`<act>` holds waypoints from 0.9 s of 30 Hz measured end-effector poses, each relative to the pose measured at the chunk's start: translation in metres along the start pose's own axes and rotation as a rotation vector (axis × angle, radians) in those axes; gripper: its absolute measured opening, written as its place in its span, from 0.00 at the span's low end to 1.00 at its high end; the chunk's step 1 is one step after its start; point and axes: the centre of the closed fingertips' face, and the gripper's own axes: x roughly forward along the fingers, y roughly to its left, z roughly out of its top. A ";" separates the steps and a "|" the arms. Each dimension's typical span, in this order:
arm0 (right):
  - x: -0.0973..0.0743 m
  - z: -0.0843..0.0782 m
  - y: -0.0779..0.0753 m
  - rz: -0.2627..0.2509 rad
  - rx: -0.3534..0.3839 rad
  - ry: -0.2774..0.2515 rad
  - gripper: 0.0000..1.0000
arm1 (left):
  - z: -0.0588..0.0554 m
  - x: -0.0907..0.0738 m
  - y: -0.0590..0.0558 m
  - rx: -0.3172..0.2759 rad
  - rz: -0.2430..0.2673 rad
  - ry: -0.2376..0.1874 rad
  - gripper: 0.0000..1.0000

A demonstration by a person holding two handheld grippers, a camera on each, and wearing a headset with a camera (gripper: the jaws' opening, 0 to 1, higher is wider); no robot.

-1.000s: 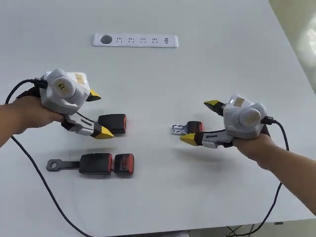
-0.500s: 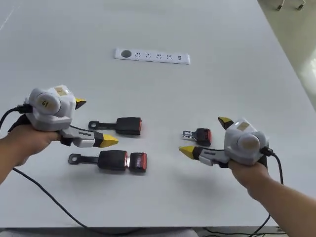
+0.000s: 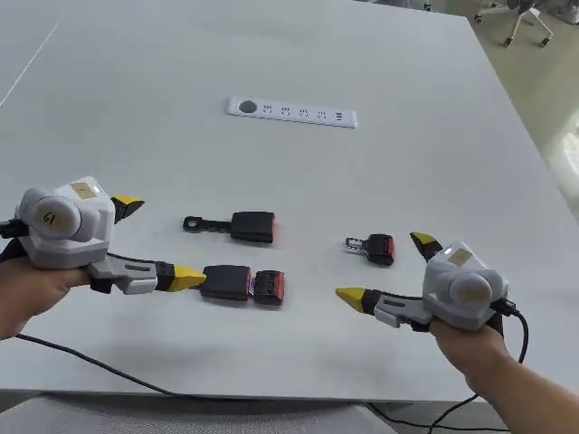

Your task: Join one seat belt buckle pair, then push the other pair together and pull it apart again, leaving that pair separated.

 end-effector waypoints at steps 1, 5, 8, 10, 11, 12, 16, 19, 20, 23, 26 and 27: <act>-0.003 0.000 0.002 -0.001 -0.002 -0.001 0.99 | -0.002 -0.004 -0.001 -0.010 0.002 -0.007 1.00; -0.014 -0.002 0.007 -0.016 0.002 -0.004 0.98 | -0.010 -0.016 -0.002 -0.028 0.016 -0.023 1.00; -0.021 -0.004 0.010 -0.032 0.021 -0.012 0.98 | -0.017 -0.025 -0.002 -0.052 0.027 -0.030 1.00; -0.024 -0.007 0.012 -0.038 0.025 -0.007 0.98 | -0.021 -0.029 -0.001 -0.059 0.033 -0.029 1.00; -0.025 -0.008 0.012 -0.040 0.031 -0.005 0.98 | -0.022 -0.031 0.000 -0.066 0.036 -0.033 1.00; -0.026 -0.009 0.013 -0.044 0.034 -0.004 0.98 | -0.022 -0.033 -0.001 -0.071 0.037 -0.037 1.00; -0.029 -0.009 0.013 -0.055 0.048 -0.006 0.98 | -0.028 -0.038 -0.001 -0.077 0.045 -0.036 1.00; -0.030 -0.010 0.014 -0.056 0.054 -0.006 0.98 | -0.032 -0.042 0.000 -0.072 0.042 -0.028 1.00; -0.030 -0.012 0.014 -0.057 0.051 0.000 0.98 | -0.034 -0.042 0.001 -0.073 0.041 -0.021 1.00; -0.030 -0.012 0.013 -0.063 0.061 -0.001 0.98 | -0.034 -0.043 0.002 -0.078 0.048 -0.022 1.00; -0.029 -0.011 0.013 -0.067 0.060 -0.001 0.98 | -0.034 -0.042 0.000 -0.077 0.041 -0.023 1.00; -0.028 -0.010 0.014 -0.065 0.058 0.000 0.98 | -0.034 -0.041 0.000 -0.076 0.037 -0.021 1.00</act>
